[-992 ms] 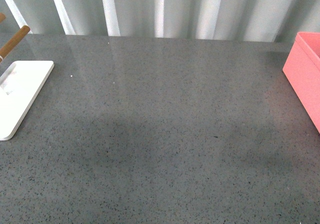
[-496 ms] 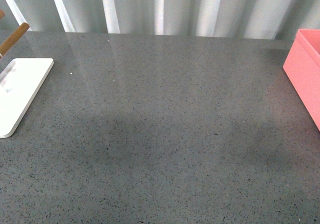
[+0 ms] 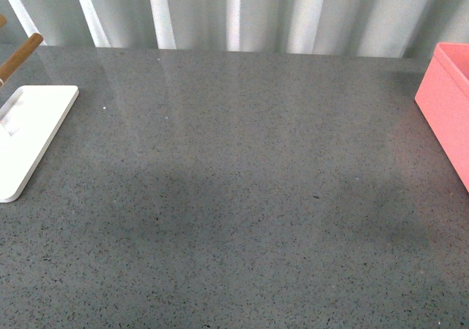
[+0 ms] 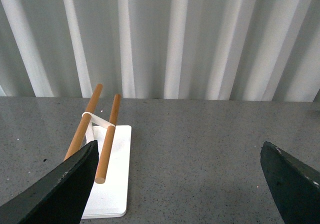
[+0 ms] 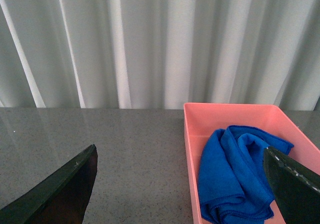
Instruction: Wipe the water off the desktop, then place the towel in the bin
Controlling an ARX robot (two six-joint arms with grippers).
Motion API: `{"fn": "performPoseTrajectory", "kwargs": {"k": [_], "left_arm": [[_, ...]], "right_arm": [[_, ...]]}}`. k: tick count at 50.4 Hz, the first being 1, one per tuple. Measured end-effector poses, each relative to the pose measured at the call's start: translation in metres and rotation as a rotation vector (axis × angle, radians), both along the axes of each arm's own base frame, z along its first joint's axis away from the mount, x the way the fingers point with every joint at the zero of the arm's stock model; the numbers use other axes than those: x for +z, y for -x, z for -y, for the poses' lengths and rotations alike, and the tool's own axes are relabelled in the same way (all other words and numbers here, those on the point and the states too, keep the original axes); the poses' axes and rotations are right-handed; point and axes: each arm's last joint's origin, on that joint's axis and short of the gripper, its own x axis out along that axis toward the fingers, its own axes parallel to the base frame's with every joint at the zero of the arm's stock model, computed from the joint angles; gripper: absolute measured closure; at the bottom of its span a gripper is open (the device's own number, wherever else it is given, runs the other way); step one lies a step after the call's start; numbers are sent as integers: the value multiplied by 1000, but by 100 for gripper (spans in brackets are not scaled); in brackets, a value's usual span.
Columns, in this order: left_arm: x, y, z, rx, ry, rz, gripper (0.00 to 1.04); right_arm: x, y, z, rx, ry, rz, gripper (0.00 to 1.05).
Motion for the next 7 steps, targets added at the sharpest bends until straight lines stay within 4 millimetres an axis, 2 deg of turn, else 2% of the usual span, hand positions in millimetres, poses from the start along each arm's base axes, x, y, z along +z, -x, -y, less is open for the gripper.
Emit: {"fn": "performPoseTrajectory", "kwargs": {"k": [7], "left_arm": [[0,0,0,0,0,0,7]], "right_arm": [[0,0,0,0,0,0,7]]}}
